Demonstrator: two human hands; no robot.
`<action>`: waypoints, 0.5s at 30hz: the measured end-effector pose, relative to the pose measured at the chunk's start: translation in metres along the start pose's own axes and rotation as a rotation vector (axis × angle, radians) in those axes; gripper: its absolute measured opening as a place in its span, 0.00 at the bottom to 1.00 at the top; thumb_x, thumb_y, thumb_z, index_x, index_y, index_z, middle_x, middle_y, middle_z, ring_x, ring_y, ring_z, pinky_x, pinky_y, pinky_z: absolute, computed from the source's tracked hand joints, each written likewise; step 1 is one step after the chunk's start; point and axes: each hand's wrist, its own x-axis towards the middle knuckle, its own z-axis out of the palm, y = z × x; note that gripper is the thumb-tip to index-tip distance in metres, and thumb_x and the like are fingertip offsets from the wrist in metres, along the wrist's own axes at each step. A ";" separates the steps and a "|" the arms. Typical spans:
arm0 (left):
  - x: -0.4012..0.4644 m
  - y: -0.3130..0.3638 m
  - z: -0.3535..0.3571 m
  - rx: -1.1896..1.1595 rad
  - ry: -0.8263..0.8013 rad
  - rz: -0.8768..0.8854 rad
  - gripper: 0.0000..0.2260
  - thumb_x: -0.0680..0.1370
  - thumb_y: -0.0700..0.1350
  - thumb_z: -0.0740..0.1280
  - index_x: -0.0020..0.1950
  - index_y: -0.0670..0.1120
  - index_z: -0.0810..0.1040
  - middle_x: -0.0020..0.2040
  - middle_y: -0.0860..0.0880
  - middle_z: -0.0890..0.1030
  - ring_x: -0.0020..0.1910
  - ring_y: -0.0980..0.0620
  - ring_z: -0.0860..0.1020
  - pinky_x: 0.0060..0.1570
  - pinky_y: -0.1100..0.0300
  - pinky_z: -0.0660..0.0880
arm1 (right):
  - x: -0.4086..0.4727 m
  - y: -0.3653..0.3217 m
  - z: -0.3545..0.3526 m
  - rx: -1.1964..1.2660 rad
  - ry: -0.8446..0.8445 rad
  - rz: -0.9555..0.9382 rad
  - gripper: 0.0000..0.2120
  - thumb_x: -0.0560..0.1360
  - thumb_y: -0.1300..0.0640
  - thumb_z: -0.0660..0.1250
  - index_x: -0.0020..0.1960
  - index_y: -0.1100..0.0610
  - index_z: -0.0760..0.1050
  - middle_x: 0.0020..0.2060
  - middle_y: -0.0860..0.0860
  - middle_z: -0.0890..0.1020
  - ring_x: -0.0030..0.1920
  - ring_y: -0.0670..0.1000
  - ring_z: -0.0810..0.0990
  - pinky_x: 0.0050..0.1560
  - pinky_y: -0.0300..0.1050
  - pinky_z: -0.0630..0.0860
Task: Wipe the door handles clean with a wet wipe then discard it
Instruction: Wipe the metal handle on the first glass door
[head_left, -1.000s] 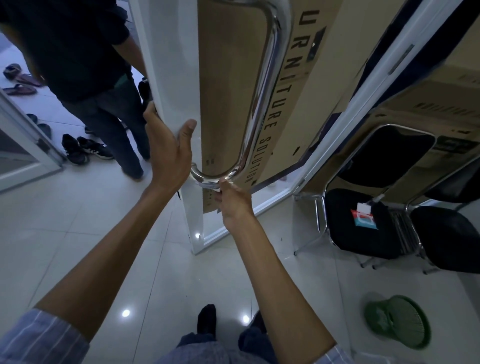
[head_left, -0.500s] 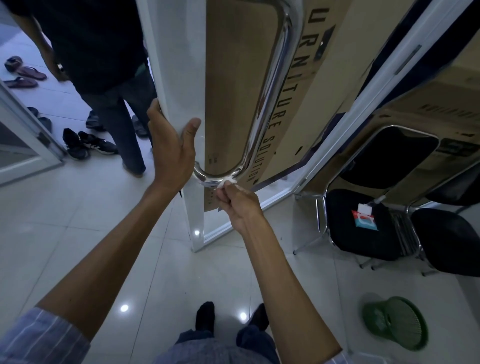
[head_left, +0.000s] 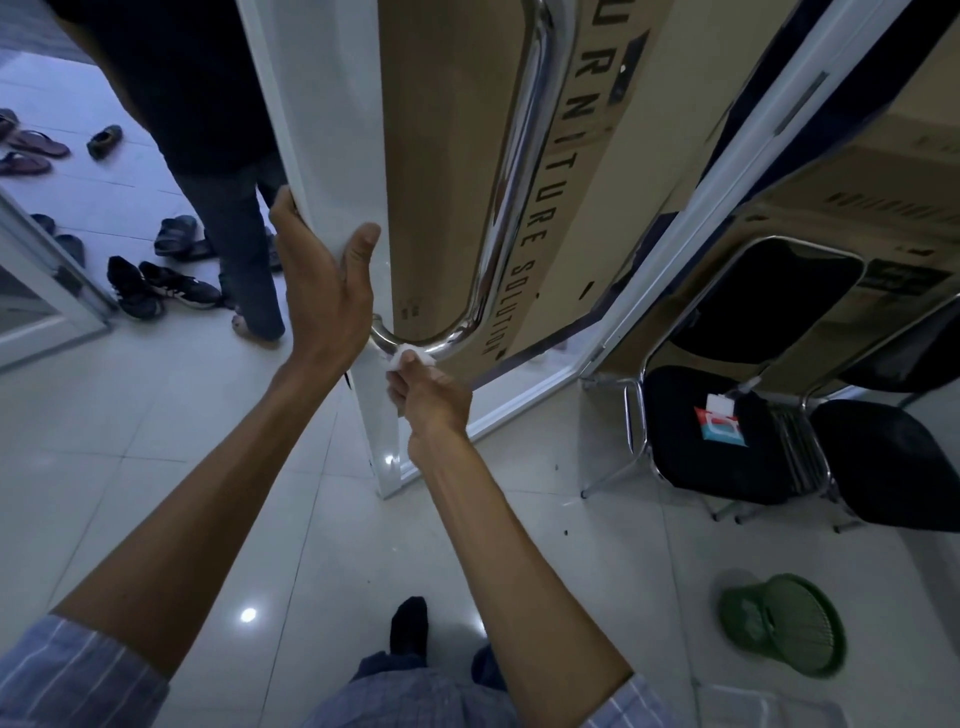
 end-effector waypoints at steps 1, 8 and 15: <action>0.000 0.000 0.000 0.005 0.004 -0.001 0.34 0.83 0.59 0.67 0.77 0.39 0.57 0.73 0.45 0.70 0.68 0.50 0.75 0.62 0.62 0.79 | -0.001 0.003 0.006 0.018 0.014 0.016 0.06 0.79 0.58 0.75 0.51 0.60 0.83 0.51 0.58 0.88 0.45 0.50 0.87 0.56 0.47 0.85; 0.000 -0.002 -0.003 0.041 -0.008 0.015 0.36 0.82 0.61 0.66 0.77 0.39 0.57 0.73 0.44 0.69 0.69 0.50 0.74 0.63 0.58 0.80 | -0.012 0.019 0.048 0.172 0.039 0.122 0.07 0.80 0.56 0.75 0.50 0.60 0.81 0.52 0.56 0.87 0.49 0.51 0.88 0.58 0.46 0.83; -0.004 0.003 -0.005 0.069 0.004 0.028 0.35 0.82 0.61 0.67 0.77 0.38 0.57 0.74 0.42 0.69 0.70 0.49 0.73 0.64 0.56 0.80 | -0.013 0.025 0.051 0.291 0.114 0.111 0.11 0.76 0.55 0.78 0.53 0.61 0.84 0.49 0.55 0.88 0.45 0.50 0.87 0.51 0.42 0.83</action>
